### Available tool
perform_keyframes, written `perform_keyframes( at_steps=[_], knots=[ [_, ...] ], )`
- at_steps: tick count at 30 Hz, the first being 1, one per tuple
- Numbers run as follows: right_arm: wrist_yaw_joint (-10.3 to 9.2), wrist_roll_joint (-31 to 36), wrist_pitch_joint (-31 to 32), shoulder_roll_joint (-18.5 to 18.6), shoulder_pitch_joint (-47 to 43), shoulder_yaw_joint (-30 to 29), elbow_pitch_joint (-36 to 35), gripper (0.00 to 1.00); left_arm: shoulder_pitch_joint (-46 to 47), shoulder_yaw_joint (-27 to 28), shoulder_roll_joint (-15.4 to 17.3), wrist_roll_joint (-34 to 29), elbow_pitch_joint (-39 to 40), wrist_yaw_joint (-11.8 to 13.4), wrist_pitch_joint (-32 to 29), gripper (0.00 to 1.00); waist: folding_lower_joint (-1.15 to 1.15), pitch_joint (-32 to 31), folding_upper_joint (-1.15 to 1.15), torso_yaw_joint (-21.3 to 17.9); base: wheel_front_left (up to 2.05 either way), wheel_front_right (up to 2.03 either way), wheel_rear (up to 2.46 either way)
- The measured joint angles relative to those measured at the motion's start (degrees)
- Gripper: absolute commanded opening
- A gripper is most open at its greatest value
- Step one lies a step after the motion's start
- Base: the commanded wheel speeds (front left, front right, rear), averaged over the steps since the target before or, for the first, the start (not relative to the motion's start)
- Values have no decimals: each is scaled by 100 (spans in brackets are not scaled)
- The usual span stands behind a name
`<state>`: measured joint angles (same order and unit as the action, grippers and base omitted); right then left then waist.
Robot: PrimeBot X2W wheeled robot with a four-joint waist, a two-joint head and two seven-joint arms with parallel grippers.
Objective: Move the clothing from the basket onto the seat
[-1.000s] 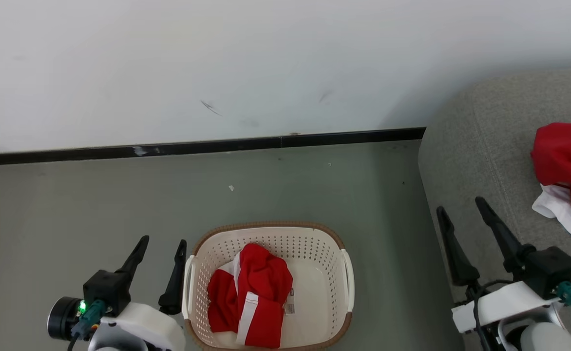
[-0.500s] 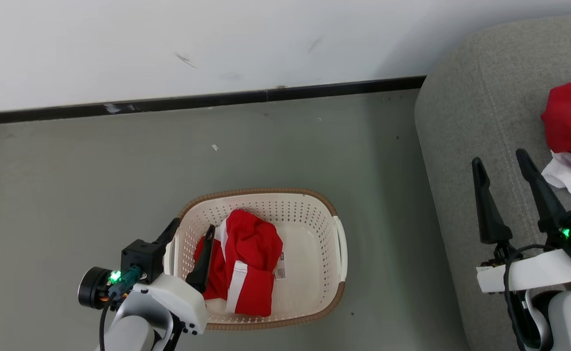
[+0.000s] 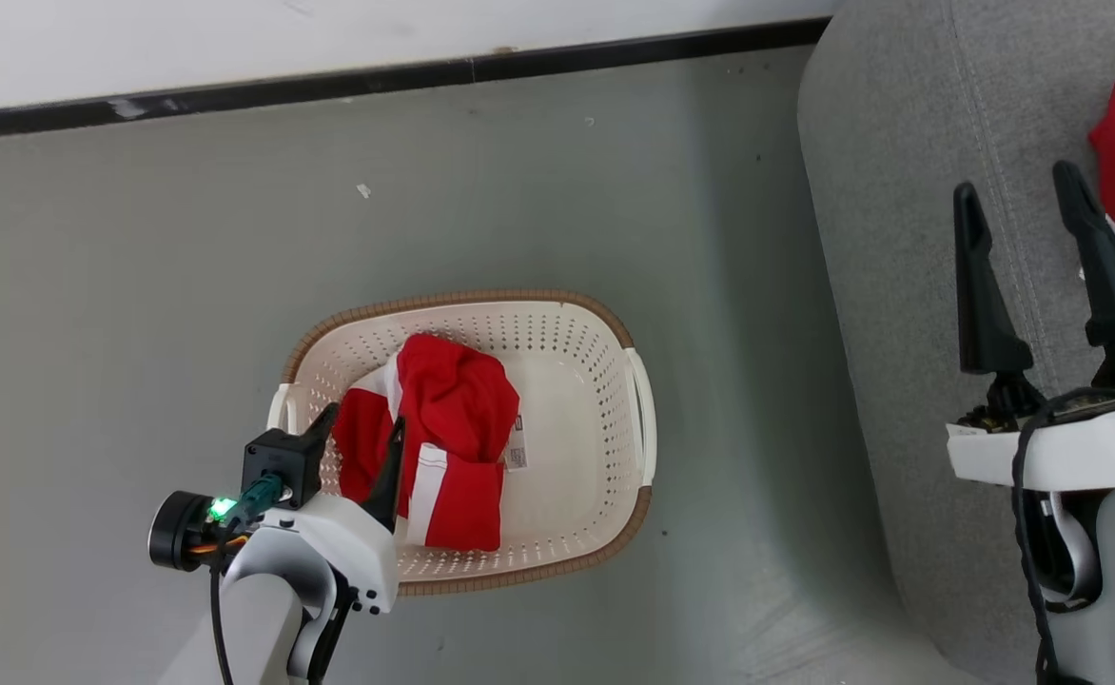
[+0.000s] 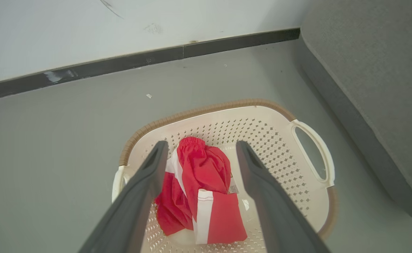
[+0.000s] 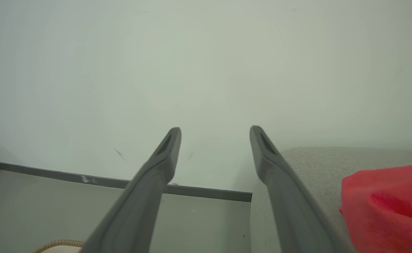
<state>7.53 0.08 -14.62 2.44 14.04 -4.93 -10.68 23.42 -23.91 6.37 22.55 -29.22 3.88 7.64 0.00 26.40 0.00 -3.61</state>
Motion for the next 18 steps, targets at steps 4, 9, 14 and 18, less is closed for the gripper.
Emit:
perform_keyframes(
  at_steps=[4,9,14,18],
  knots=[
    [0,0,0,1,218,2,-69,100,183,-22,-59,-52,-234,0,2,100,0,254,0,-83,0,0,0],
    [1,-1,0,2,494,34,-160,100,377,-29,-70,-70,-516,-1,59,100,0,556,0,-186,0,0,0],
    [1,-4,0,5,832,141,-170,100,623,-62,-86,-109,-812,-40,101,100,0,898,0,-302,0,0,0],
    [1,-18,0,8,1037,229,-168,100,699,-154,-130,-157,-1004,-67,101,100,0,1114,0,-369,0,0,0]
  ],
)
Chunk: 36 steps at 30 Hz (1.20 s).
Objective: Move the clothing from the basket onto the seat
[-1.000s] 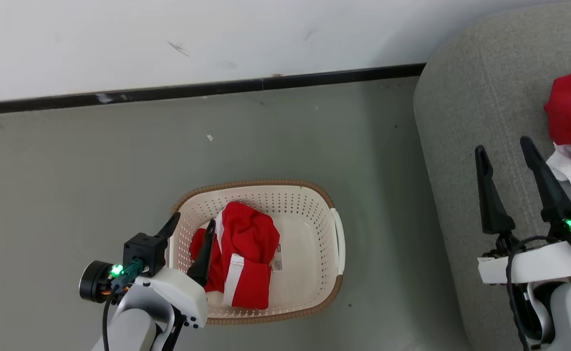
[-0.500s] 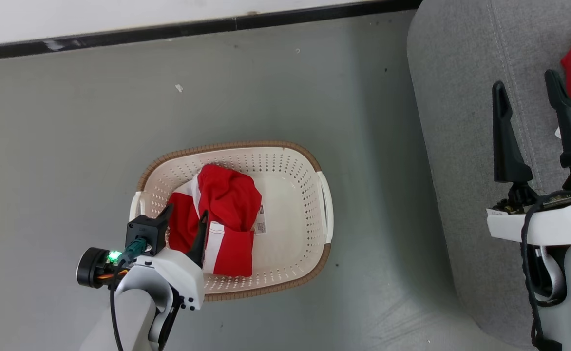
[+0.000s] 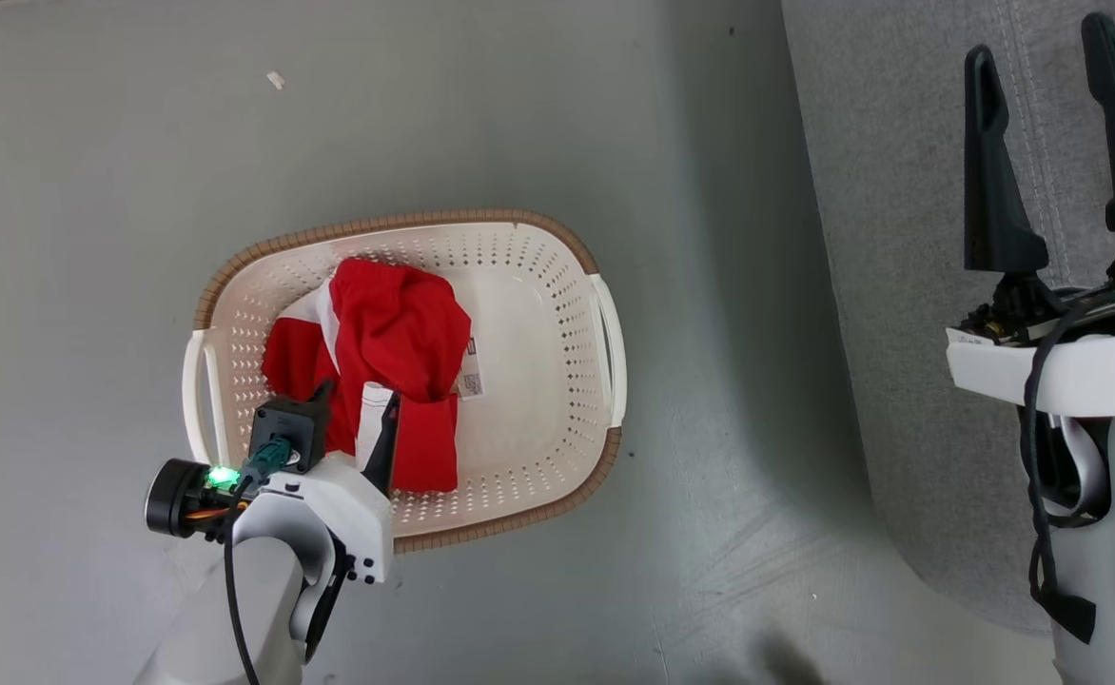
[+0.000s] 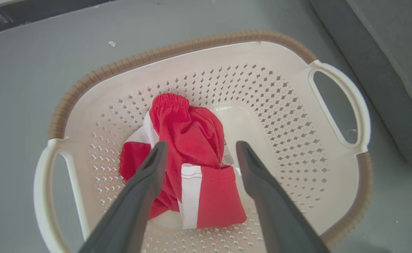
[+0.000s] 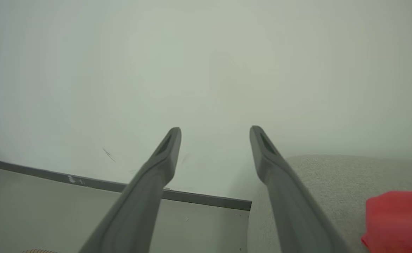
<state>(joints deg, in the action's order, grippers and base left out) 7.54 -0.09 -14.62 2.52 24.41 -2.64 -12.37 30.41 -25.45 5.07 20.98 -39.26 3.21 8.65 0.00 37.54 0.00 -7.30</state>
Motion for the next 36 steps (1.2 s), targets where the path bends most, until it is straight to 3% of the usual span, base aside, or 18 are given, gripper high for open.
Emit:
perform_keyframes(
  at_steps=[12,36],
  knots=[
    [0,-73,-1,1,325,15,32,100,416,-33,-45,-16,-535,-91,42,100,0,535,0,-167,0,0,0],
    [0,-332,-1,3,1032,8,8,100,1208,435,81,188,-1260,-88,105,100,0,1427,0,-571,0,0,0]
  ],
)
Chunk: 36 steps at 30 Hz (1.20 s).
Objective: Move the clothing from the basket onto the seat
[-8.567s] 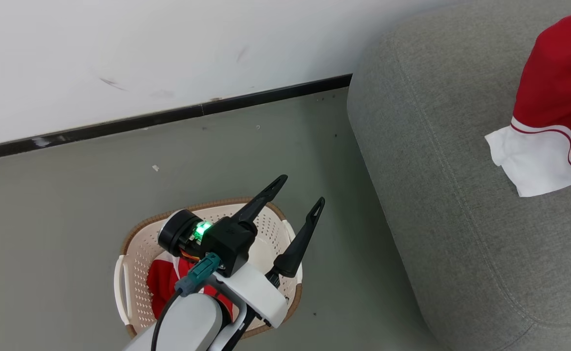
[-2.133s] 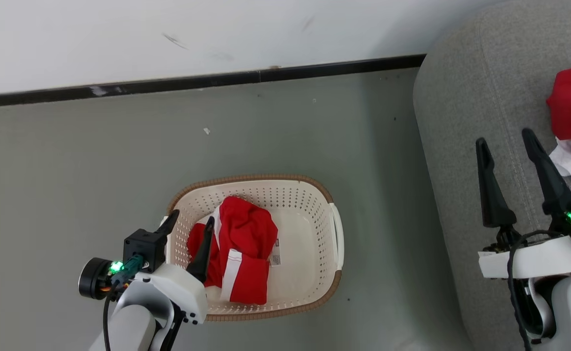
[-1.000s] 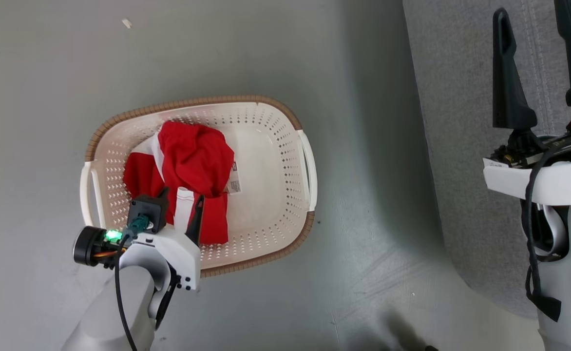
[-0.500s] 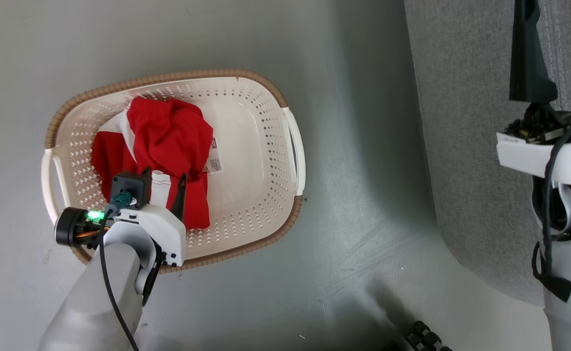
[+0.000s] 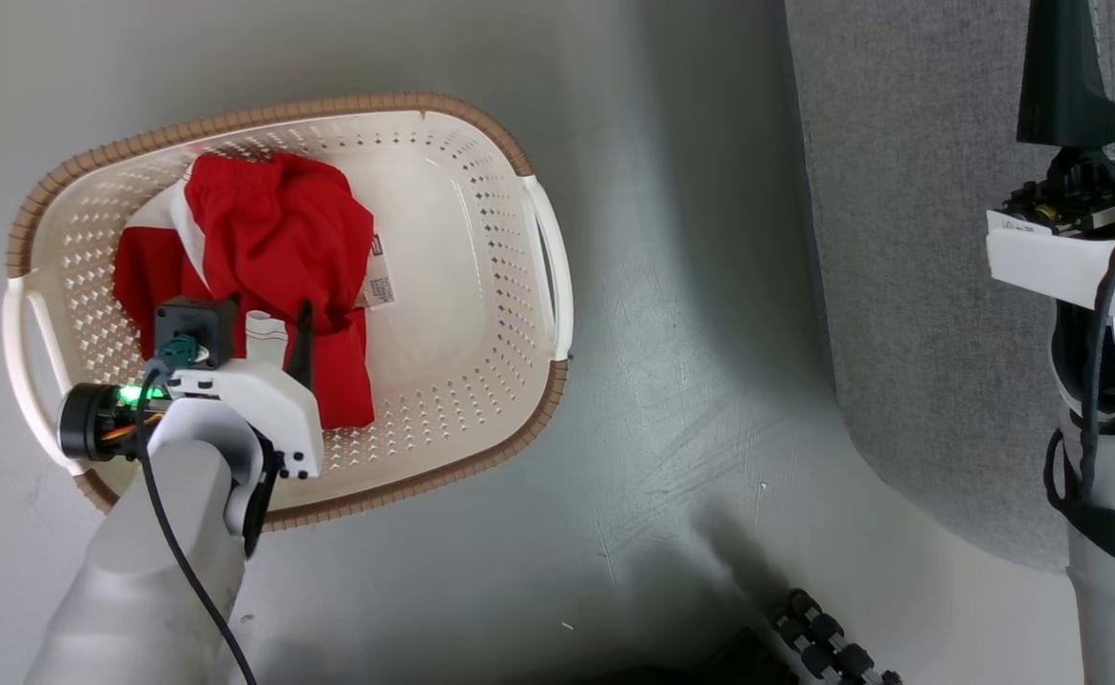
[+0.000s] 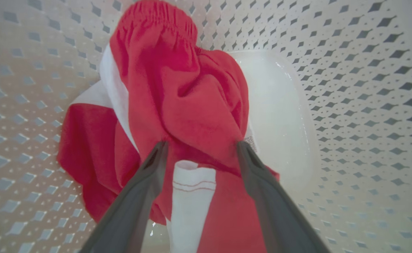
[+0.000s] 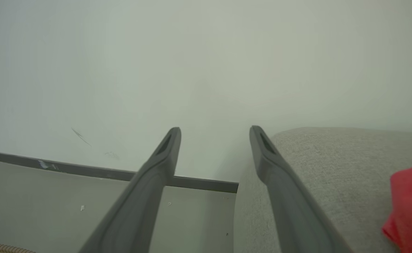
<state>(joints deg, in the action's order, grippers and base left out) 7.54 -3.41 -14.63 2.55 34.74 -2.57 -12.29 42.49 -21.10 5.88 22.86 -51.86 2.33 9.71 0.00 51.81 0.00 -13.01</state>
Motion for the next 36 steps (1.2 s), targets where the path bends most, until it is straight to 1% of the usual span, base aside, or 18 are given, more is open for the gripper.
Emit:
perform_keyframes(
  at_steps=[4,7,11,18,19,20,21,22,23,26,34,36],
  knots=[
    [0,-25,0,0,79,33,1,100,104,88,40,41,-116,7,3,100,0,115,0,-56,0,0,0],
    [0,-67,0,0,114,43,1,100,186,166,69,47,-210,75,23,100,0,196,0,-95,0,0,0],
    [0,-80,0,0,121,48,3,100,281,242,159,82,-326,254,69,100,0,294,0,-139,0,0,0],
    [0,-141,0,0,228,119,18,100,413,330,96,227,-409,245,138,100,0,429,0,-200,0,0,0],
    [0,-143,0,0,228,121,20,100,449,328,90,227,-408,229,148,85,0,444,0,-207,0,0,0],
    [0,-148,0,0,233,120,23,100,487,327,81,227,-408,200,151,49,0,458,0,-212,0,0,0],
    [0,-155,0,0,250,121,34,100,523,324,70,227,-408,174,156,27,0,469,0,-217,0,0,0],
    [0,-156,0,0,284,119,52,100,544,316,57,227,-405,152,185,2,0,477,0,-220,0,0,0],
    [0,-156,0,0,325,109,65,100,555,309,37,227,-404,133,205,0,0,480,0,-222,0,0,0],
    [0,-156,0,0,346,79,101,100,563,300,-19,230,-396,56,255,0,0,474,0,-215,0,0,0],
    [0,-158,0,0,409,36,181,100,593,162,-37,200,-293,-148,358,0,0,399,0,-134,0,0,0],
    [0,-158,0,1,470,42,182,100,593,129,-41,160,-263,-157,392,0,0,369,0,-99,0,0,0]
  ],
)
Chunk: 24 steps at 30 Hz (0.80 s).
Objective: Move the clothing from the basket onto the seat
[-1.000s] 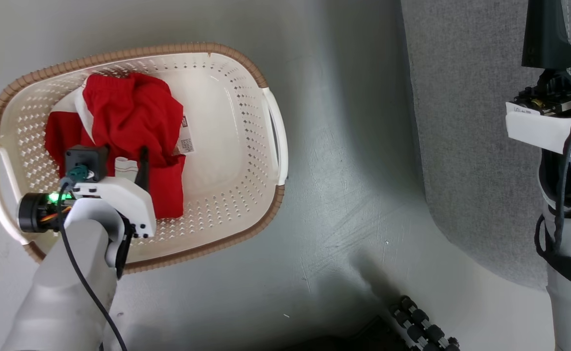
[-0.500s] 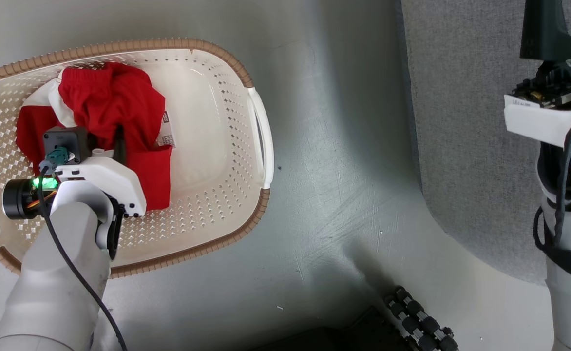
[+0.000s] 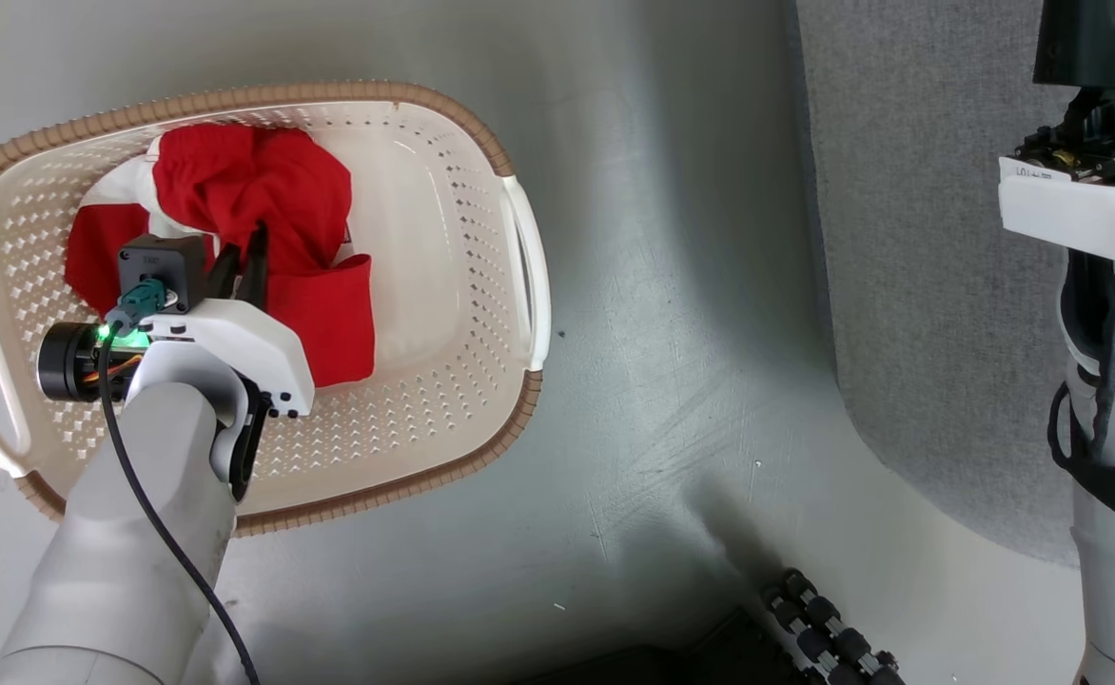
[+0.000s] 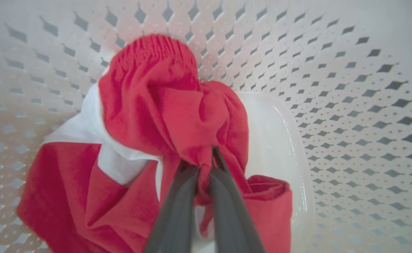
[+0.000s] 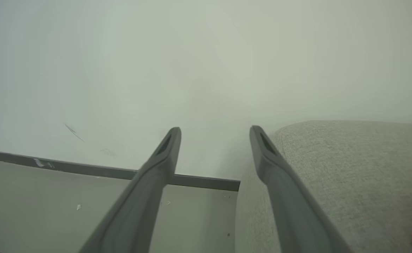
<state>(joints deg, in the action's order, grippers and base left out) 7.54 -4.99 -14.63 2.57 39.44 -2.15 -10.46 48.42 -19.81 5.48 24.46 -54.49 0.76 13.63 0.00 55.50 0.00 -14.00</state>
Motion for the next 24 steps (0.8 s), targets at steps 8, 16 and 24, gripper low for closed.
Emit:
perform_keyframes(
  at_steps=[8,16,24],
  knots=[
    [0,2,0,1,0,66,141,100,-21,-245,-5,-263,256,-151,58,0,0,-162,0,182,0,0,0],
    [0,53,0,3,-19,18,274,100,-209,-350,-10,-357,588,-201,58,0,0,-418,0,392,0,0,0],
    [0,157,-1,13,-115,-18,519,100,-340,-322,4,-357,1051,-253,59,0,0,-769,0,605,0,0,0]
  ],
)
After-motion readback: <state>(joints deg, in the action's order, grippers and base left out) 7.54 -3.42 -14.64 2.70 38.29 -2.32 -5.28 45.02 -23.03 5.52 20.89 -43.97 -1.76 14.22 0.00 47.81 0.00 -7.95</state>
